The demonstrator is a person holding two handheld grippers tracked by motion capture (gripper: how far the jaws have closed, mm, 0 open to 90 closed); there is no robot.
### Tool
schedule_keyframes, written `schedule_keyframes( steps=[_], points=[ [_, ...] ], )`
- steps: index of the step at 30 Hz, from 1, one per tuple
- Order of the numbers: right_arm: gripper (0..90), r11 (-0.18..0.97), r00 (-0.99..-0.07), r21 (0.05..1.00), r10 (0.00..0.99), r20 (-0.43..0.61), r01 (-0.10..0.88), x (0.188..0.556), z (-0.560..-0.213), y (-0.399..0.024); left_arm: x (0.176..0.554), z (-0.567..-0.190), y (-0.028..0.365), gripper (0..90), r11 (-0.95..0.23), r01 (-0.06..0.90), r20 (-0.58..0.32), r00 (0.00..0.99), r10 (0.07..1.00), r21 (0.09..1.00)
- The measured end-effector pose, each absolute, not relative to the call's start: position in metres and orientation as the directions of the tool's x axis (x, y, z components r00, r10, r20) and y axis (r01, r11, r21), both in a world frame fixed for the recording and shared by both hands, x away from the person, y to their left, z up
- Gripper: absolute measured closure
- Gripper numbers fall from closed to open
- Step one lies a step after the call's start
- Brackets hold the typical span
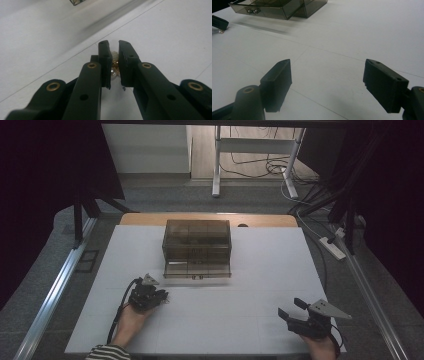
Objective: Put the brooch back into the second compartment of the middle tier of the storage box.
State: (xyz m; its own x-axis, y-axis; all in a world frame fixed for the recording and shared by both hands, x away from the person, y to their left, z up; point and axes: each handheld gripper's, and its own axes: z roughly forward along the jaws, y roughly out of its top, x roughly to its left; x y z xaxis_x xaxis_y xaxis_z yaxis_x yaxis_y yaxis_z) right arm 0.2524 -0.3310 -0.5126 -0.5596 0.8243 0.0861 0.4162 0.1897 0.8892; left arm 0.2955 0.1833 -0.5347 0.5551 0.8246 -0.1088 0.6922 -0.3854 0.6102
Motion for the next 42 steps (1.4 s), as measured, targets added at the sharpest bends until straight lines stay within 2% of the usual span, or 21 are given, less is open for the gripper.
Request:
schedule_keyframes(
  steps=[13, 22, 42],
  points=[
    [22.7, 0.191, -0.563, 0.888, 0.822, 0.088, 0.418, 0.251, -0.512, -0.33, 0.292, -0.519, 0.193, 80.4, -0.316, 0.702, -0.177, 0.533, 0.827, 0.638],
    [22.7, 0.19, -0.567, 0.889, 0.819, 0.091, 0.417, 0.251, -0.513, -0.331, 0.287, -0.504, 0.186, 80.4, -0.341, 0.662, -0.165, 0.578, 0.799, 0.667],
    [22.7, 0.194, -0.571, 0.886, 0.816, 0.093, 0.42, 0.251, -0.513, -0.331, 0.299, -0.468, 0.161, 80.4, -0.389, 0.599, -0.148, 0.655, 0.741, 0.7]
  ],
)
